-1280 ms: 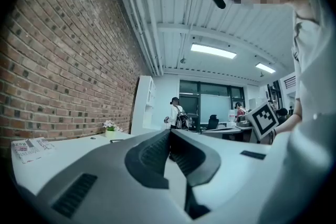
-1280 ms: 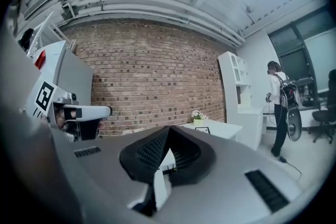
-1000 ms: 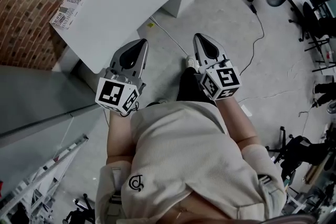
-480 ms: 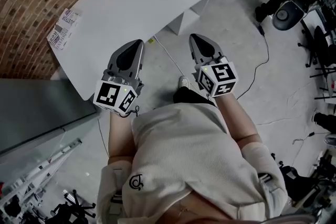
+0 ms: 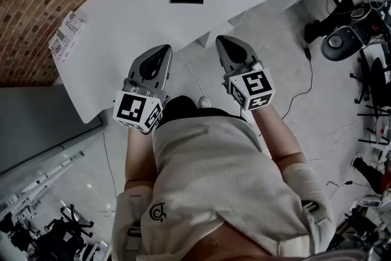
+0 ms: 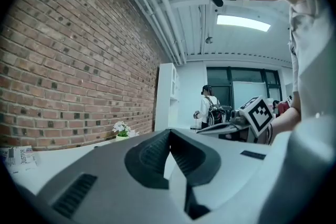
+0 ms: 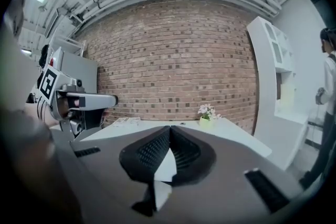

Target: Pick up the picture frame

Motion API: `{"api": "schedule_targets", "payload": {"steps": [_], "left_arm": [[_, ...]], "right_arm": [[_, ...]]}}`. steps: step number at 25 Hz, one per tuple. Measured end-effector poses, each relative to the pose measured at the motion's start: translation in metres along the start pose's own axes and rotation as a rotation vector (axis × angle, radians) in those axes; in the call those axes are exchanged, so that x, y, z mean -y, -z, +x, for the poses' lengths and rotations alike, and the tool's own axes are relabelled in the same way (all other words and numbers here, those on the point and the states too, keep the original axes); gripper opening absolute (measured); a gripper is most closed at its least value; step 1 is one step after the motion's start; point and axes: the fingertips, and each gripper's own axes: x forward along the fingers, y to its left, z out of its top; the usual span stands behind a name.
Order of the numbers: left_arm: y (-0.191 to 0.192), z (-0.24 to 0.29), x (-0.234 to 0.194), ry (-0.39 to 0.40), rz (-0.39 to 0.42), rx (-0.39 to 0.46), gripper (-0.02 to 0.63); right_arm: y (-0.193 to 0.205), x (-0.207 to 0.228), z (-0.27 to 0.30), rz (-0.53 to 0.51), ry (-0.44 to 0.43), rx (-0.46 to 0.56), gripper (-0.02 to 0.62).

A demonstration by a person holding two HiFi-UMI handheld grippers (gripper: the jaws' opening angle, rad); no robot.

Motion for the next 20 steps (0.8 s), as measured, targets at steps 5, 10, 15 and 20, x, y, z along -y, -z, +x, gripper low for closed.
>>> {"api": "schedule_targets", "payload": {"steps": [5, 10, 15, 20], "left_arm": [[0.01, 0.03, -0.029, -0.034, -0.018, -0.025, 0.012], [0.019, 0.07, -0.065, -0.012, -0.013, -0.044, 0.012], [0.021, 0.12, -0.12, 0.008, -0.025, -0.018, 0.012], [0.025, 0.164, -0.165, 0.033, 0.004, -0.015, 0.012]], "right_arm": [[0.012, 0.019, 0.036, 0.026, -0.06, -0.047, 0.008], [0.005, 0.047, 0.083, 0.009, -0.05, -0.044, 0.008], [0.007, 0.075, 0.143, -0.003, -0.025, -0.066, 0.008], [0.008, 0.098, 0.198, 0.007, 0.02, -0.103, 0.009]]}}
